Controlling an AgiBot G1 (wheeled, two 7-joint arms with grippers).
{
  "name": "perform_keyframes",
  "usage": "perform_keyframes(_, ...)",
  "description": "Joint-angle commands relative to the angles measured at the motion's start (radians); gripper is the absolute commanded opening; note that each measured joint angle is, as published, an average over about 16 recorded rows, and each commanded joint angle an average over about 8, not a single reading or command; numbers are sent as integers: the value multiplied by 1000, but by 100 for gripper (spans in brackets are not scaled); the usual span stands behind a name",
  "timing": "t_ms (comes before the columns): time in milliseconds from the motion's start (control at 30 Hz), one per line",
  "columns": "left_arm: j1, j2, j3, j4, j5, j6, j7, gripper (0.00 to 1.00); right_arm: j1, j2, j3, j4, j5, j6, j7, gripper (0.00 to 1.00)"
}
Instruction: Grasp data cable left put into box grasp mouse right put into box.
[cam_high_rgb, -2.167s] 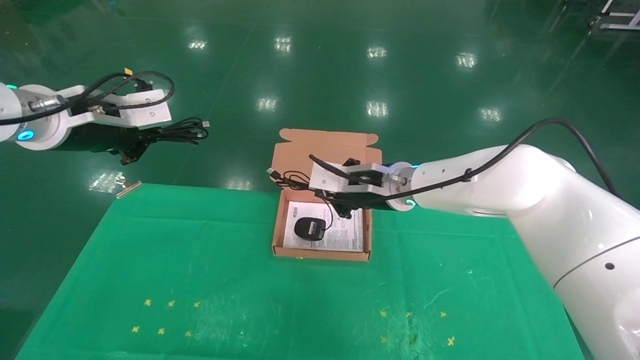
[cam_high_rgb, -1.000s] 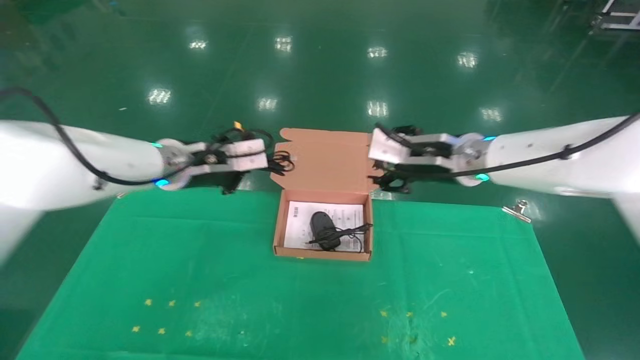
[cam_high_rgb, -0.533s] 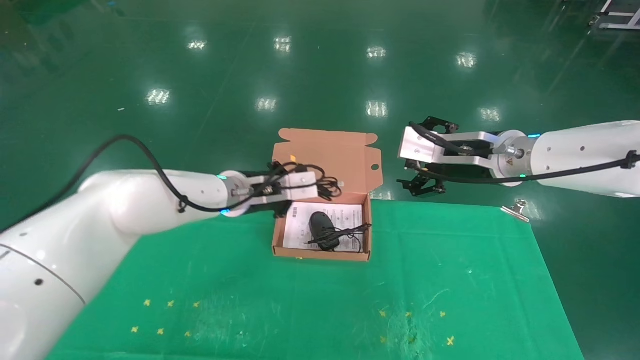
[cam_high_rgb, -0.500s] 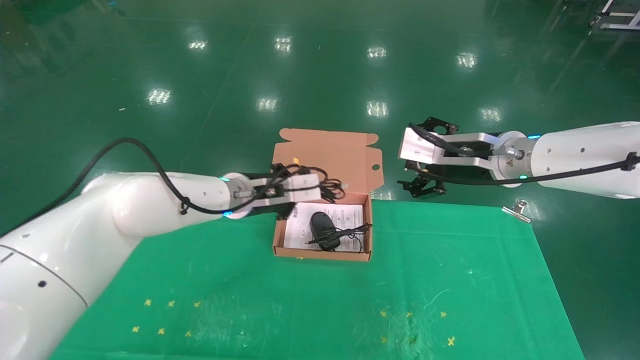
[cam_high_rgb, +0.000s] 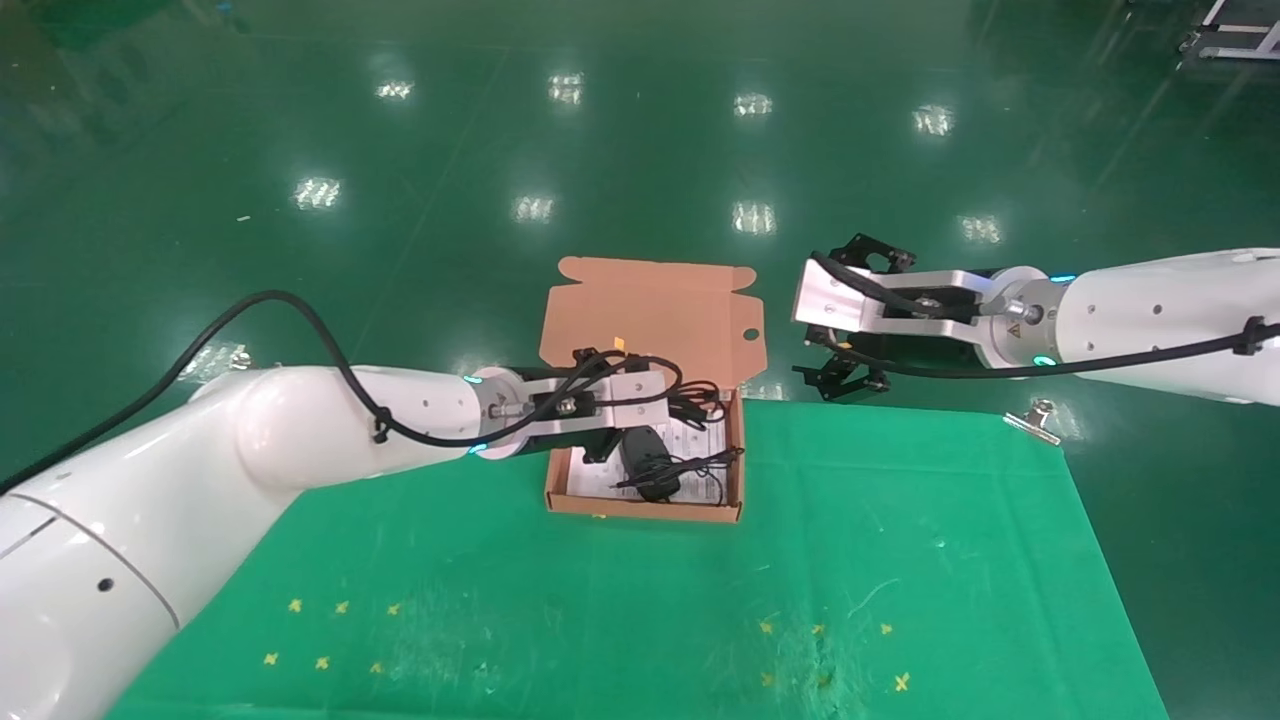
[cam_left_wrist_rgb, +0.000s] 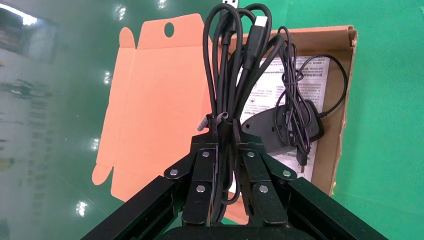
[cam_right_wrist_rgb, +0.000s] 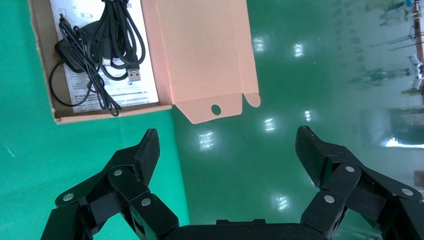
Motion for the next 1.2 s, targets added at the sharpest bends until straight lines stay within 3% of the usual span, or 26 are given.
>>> perform_keyframes(33, -1, 1, 7, 4, -13, -2, 2, 100, 0, 1, 0, 3, -1, -1, 1, 100)
perform_keyframes(800, -78, -89, -38, -103, -28, -35, -33, 100, 74, 35, 33, 52, 27, -10, -55, 100)
perform_keyframes(1200, 26, -217, -177, -206, -219, 139, -49, 100, -31, 93, 122, 87, 225, -112, -63, 100)
